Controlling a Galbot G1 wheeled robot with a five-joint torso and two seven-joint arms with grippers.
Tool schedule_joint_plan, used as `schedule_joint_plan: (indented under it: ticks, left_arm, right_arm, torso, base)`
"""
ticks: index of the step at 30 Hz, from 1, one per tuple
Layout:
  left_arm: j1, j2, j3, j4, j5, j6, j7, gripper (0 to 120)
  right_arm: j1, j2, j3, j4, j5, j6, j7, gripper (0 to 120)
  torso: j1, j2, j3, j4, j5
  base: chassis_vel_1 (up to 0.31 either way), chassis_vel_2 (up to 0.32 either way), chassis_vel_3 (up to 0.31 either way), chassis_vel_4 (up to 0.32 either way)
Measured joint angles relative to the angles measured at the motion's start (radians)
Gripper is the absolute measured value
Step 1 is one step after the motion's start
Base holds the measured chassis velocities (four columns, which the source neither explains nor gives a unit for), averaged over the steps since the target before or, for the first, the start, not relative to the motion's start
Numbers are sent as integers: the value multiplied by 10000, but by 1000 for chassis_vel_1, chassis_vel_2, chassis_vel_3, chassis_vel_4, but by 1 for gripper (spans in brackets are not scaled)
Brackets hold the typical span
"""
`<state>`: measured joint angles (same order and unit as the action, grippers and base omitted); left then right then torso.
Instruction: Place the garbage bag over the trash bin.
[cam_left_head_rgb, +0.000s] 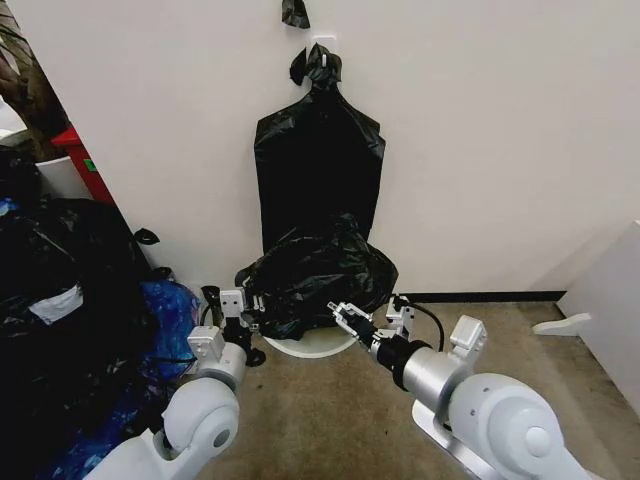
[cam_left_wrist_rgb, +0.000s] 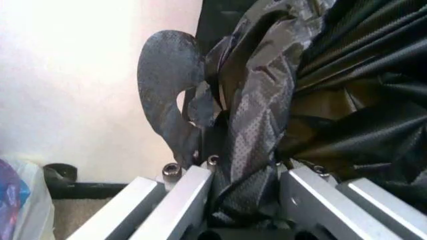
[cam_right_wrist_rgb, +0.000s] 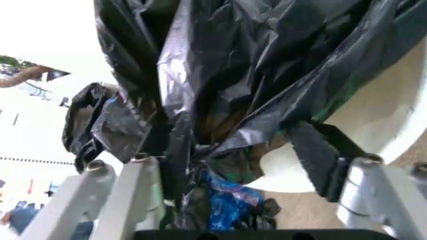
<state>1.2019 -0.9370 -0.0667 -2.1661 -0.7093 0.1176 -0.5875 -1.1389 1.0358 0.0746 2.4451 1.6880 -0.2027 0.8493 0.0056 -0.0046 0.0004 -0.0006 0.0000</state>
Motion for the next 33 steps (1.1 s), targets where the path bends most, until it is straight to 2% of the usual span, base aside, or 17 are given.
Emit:
schedule_joint_plan:
  ticks: [10, 14, 21, 29, 33]
  left_arm:
    - [-39, 46, -54, -160, 16, -31, 83, 0]
    - [-56, 9, -102, -160, 8, -116, 128, 0]
    - [-99, -55, -224, -197, -234, -144, 26, 0]
    - [-149, -47, -328, -228, -1067, -20, -337, 0]
    - [-168, -63, -343, -359, -1716, 36, -612, 0]
  right_arm:
    - [-98, -38, -43, -190, -244, 6, -72, 11]
    - [-163, -92, -11, -185, -271, 17, -109, 0]
    - [-501, -174, 19, 17, -362, 6, -122, 0]
    - [-1885, -226, 29, 509, -870, -453, -352, 0]
    - [-2683, -78, -130, 305, -1739, -923, -1093, 0]
  torso:
    - [0, 0, 0, 0, 1]
    - [0, 0, 0, 0, 1]
    - [0, 0, 0, 0, 1]
    - [0, 0, -1, -1, 1]
    - [0, 0, -1, -2, 1]
  base:
    - [0, 0, 0, 0]
    - [0, 0, 0, 0]
    - [0, 0, 0, 0]
    - [0, 0, 0, 0]
    - [0, 0, 0, 0]
